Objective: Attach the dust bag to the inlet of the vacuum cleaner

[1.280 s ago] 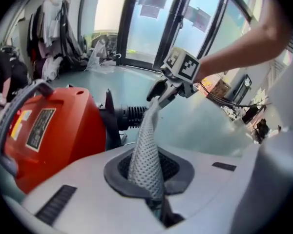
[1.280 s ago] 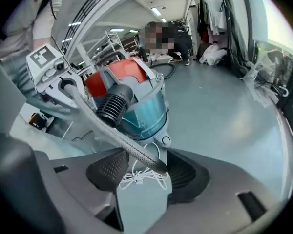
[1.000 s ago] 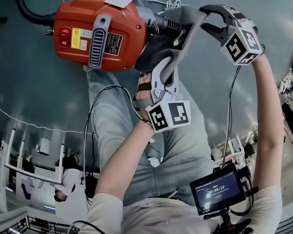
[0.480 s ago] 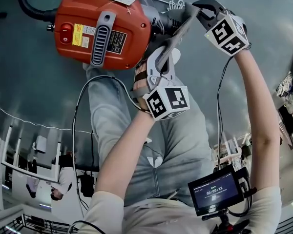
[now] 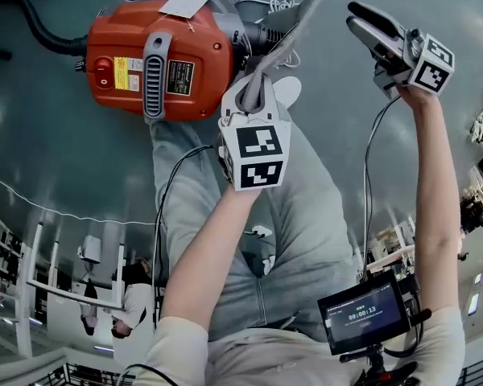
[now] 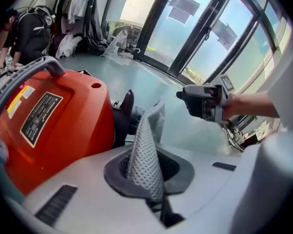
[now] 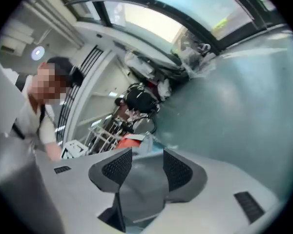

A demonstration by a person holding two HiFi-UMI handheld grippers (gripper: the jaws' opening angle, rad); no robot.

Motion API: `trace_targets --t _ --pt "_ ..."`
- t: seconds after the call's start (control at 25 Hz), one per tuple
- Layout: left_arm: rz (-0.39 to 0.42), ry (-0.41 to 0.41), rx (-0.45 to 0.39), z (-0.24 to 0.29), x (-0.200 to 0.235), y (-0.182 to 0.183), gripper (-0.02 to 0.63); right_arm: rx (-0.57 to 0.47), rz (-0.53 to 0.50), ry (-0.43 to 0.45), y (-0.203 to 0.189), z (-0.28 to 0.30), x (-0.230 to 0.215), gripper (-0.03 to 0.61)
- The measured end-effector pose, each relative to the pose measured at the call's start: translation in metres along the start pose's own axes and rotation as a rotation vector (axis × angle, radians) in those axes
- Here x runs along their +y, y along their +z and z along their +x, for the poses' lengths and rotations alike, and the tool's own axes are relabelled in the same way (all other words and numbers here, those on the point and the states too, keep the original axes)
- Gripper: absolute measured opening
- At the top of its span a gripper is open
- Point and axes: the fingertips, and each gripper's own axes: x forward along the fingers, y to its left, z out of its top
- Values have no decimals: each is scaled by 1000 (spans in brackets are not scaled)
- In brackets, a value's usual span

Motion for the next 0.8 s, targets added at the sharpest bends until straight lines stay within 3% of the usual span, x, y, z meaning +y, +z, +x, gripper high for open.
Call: trace_targets --t 0.12,0.24,0.36,0.6,0.72,0.8 --pt "40 -9 6 -5 -7 6 15 119 -206 27 -67 15 39 181" --pt "110 -53 38 -7 -19 12 15 43 -311 -16 -88 44 55 183" --pt "241 -174 113 -11 -33 9 18 -6 -426 -101 -83 64 56 204" --pt "359 -425 293 -79 -31 22 44 36 -484 -82 -87 62 60 206" --pt "421 -540 274 -121 12 66 48 60 -481 -96 -87 64 58 205" --pt "514 -600 228 -135 50 94 48 66 -479 -103 -87 66 57 204"
